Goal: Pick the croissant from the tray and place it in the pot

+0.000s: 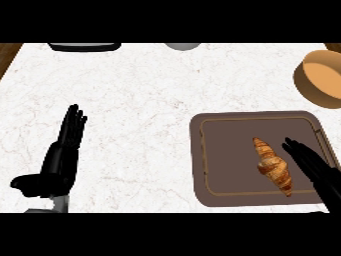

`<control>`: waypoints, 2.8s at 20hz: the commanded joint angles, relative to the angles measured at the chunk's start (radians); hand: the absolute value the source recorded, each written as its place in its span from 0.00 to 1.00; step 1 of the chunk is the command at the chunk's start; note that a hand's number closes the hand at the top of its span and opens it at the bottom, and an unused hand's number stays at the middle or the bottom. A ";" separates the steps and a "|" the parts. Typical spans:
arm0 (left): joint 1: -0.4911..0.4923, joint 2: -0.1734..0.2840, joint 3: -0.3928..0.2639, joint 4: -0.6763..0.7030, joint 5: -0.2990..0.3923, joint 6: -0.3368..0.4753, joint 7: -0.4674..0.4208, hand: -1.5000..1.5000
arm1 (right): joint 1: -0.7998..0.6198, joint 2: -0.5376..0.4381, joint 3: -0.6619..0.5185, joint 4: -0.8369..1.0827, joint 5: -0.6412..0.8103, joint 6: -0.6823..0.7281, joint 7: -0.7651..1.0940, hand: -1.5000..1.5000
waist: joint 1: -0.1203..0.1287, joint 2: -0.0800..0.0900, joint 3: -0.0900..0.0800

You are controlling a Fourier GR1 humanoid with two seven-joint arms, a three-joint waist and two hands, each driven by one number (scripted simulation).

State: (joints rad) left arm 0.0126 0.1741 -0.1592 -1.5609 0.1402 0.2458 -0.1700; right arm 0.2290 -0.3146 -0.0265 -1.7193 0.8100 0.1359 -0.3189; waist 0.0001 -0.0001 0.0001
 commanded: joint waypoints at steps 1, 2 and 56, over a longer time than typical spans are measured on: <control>-0.037 -0.020 0.000 -0.066 -0.026 0.018 0.093 0.50 | -0.049 0.023 -0.014 0.127 0.036 -0.063 -0.056 0.00 | 0.000 0.000 0.000; -0.012 -0.020 0.009 -0.081 -0.036 0.002 0.092 0.50 | -0.001 0.037 0.007 0.015 0.057 -0.023 0.003 0.00 | -0.001 -0.001 0.000; -0.033 -0.117 0.081 0.011 -0.113 -0.063 0.035 0.50 | -0.443 -0.068 -0.260 -0.215 -0.021 0.214 0.078 1.00 | 0.001 0.001 0.000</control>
State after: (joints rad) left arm -0.0030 0.0812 -0.0701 -1.5857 0.0396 0.1753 -0.1128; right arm -0.1528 -0.3688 -0.2180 -2.0143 0.7939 0.3715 -0.2628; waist -0.0013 -0.0013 -0.0005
